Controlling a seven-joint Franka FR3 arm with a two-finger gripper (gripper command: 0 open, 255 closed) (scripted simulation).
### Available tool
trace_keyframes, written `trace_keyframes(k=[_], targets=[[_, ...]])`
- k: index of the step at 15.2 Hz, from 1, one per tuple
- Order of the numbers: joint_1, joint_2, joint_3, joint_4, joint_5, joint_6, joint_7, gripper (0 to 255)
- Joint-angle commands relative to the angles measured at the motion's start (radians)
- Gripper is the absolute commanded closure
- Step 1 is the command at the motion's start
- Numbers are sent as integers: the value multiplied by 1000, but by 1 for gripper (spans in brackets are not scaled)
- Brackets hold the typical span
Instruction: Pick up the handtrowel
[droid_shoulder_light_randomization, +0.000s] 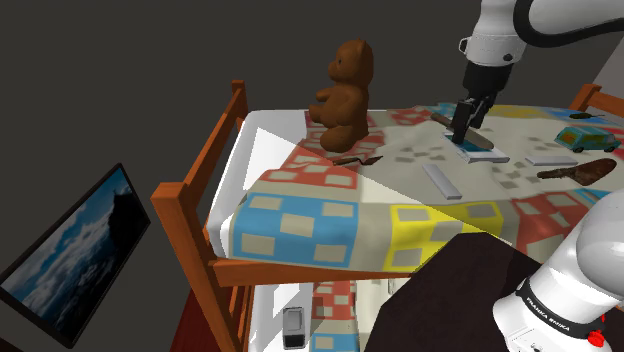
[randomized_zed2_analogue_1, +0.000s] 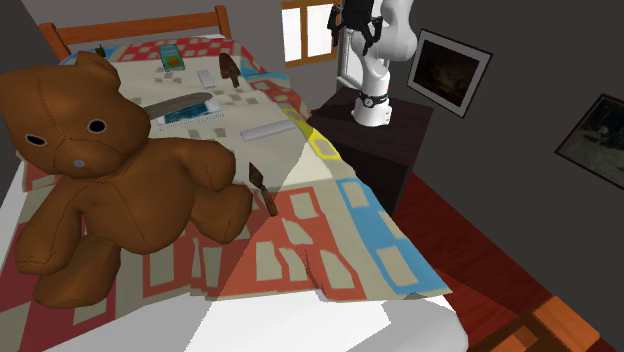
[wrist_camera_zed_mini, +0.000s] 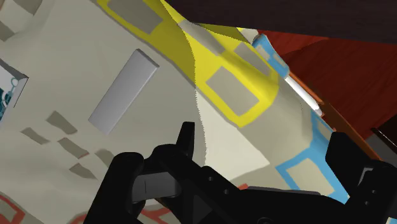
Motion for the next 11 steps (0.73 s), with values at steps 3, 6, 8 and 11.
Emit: trace_keyframes(k=[3, 6, 8, 11], targets=[[1, 41, -36, -17, -25, 69, -64, 0], [4, 115, -89, -29, -57, 172, -158, 0], [6, 173, -122, -28, -74, 241, -220, 0], [13, 270, -170, -13, -90, 341, -313, 0]])
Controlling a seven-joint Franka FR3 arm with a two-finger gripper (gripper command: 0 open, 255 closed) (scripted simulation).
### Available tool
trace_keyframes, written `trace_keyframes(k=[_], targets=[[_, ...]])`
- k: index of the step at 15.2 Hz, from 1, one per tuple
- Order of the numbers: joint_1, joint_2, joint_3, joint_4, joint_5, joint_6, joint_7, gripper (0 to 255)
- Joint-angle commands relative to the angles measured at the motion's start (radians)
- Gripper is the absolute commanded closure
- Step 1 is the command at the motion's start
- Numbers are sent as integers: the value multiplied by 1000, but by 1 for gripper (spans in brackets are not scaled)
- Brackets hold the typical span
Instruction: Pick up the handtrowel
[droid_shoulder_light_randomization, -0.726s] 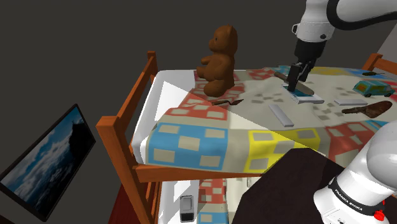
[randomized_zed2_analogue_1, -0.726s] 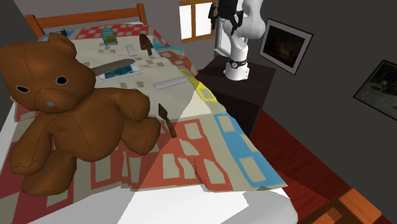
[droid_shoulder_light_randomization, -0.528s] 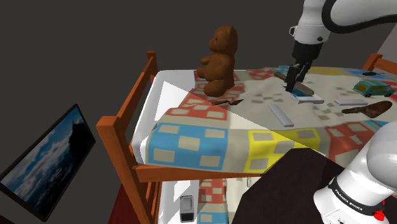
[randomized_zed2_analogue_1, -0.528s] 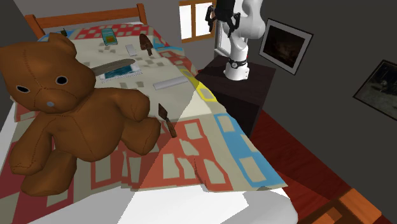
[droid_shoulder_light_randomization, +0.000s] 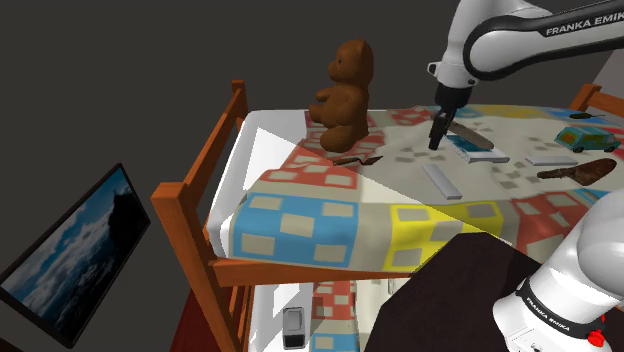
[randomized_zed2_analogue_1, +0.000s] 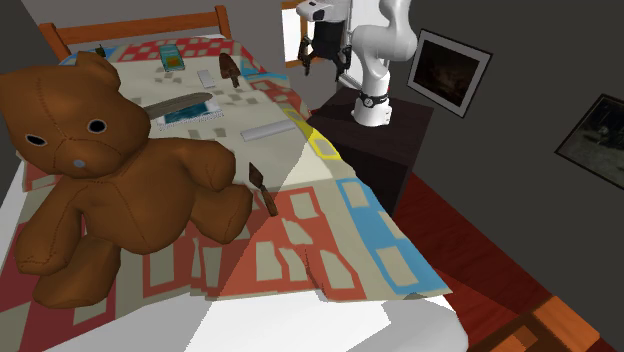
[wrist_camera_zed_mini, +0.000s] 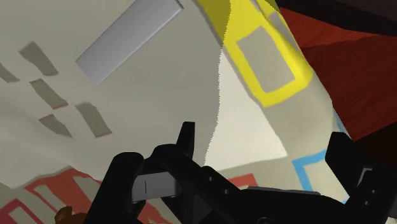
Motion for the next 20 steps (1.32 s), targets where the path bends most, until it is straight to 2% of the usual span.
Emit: trace_keyframes(k=[1, 6, 11, 15, 20], targets=[[1, 75, -40, 14, -13, 76, -75, 0], [21, 261, -107, 79, -2, 222, -237, 0], [40, 460, -151, 181, 56, 338, -414, 0], [41, 621, -160, 286, 128, 403, -562, 0], [15, 819, -131, 447, 216, 446, -734, 0]])
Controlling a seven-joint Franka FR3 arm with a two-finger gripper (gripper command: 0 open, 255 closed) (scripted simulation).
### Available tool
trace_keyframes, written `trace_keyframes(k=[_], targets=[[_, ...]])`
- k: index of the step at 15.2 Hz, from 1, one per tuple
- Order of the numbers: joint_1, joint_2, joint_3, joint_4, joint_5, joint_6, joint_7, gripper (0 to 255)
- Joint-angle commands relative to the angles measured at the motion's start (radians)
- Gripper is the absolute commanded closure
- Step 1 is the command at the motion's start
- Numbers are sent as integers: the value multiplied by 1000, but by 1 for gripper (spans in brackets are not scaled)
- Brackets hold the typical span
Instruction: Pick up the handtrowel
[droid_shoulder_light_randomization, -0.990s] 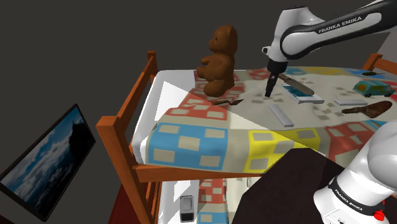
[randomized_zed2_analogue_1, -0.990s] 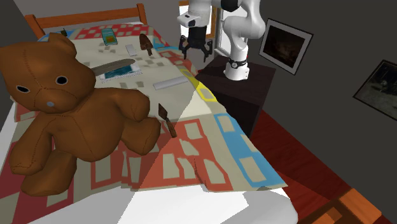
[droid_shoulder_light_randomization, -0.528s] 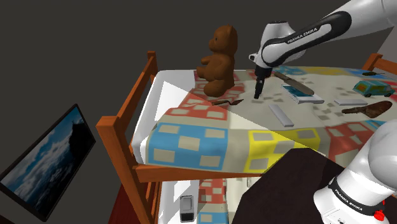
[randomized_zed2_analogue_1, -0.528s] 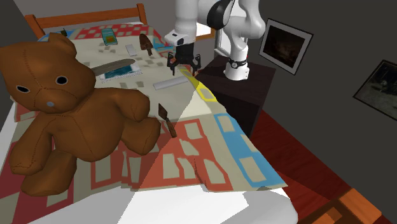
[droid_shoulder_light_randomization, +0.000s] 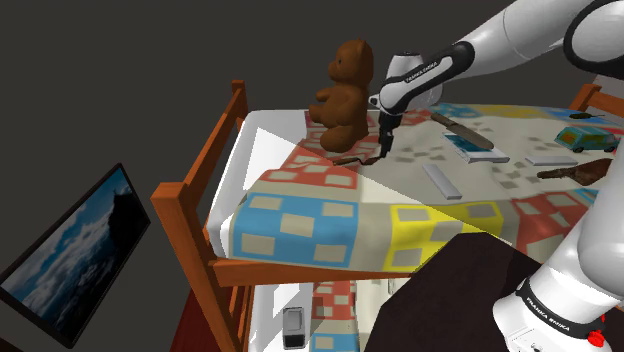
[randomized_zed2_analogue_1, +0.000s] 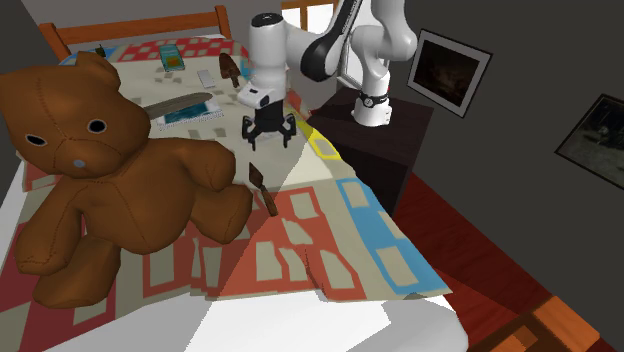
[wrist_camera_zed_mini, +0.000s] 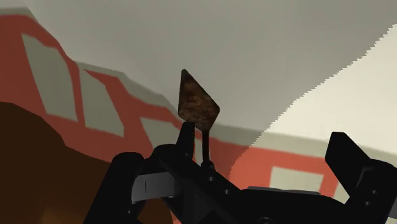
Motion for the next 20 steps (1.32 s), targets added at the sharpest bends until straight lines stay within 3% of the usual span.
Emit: trace_keyframes(k=[1, 6, 16, 17, 20], targets=[[-10, 78, 18, 67, 31, 14, -62, 0], [-48, 270, 71, 265, 80, 15, -195, 0], [-58, 345, 85, 268, 95, 87, -210, 0], [-61, 348, 85, 272, 96, 86, -213, 255], [-58, 346, 84, 275, 95, 81, -209, 255]])
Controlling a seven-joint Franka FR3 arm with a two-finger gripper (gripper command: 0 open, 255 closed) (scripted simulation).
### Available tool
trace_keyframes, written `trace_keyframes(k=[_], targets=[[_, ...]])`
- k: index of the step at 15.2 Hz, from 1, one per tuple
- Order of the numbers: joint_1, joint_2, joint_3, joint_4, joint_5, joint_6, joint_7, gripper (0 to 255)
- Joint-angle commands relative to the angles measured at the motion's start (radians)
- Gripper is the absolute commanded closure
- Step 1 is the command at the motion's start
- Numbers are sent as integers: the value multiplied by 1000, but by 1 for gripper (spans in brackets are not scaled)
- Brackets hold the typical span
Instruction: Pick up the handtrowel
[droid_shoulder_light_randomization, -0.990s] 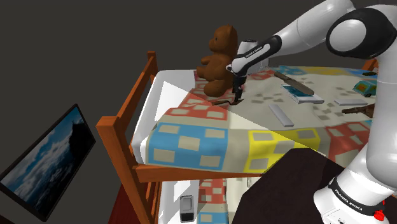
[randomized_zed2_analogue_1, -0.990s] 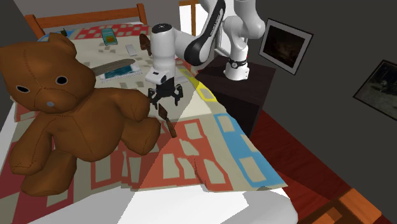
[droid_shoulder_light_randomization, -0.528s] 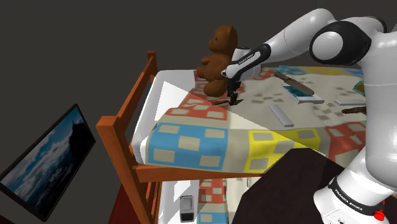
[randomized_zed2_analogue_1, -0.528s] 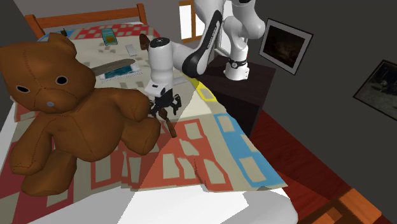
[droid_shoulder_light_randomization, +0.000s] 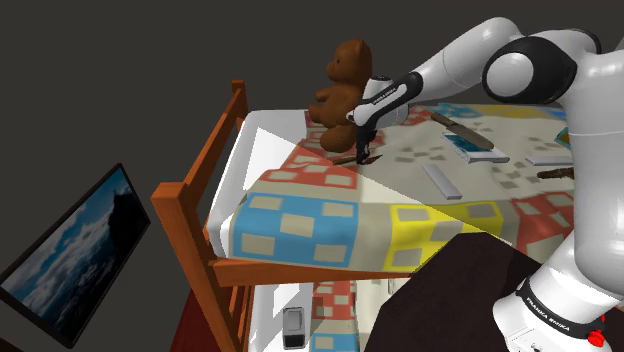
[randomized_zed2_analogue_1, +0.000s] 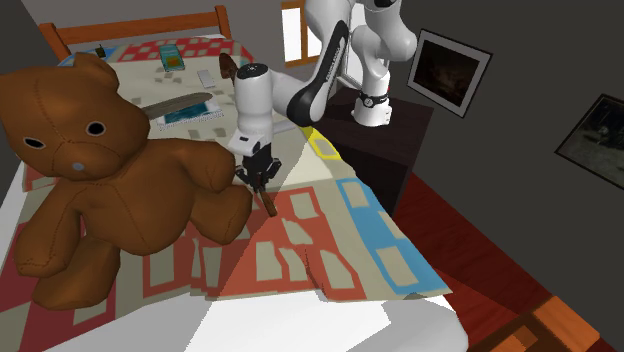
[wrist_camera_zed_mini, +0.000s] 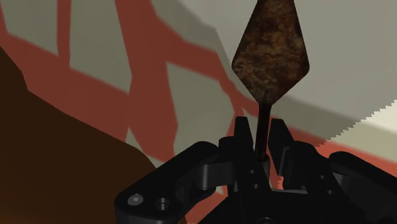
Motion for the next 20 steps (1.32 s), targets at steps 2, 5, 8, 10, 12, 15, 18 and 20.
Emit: trace_keyframes(k=[2, 5, 8, 10, 12, 15, 18, 20], targets=[[2, 14, -1, 1, 0, -5, 5, 255], [3, 16, 0, 0, 0, -2, 7, 255], [0, -10, -3, -12, -3, -16, 2, 255], [2, -27, -6, -10, -7, -35, 5, 255], [4, -44, -9, -7, -10, -55, 7, 255], [6, -68, -12, -1, -16, -85, 10, 255], [9, -90, -15, 8, -21, -116, 14, 255], [10, -105, -17, 15, -24, -137, 16, 255]])
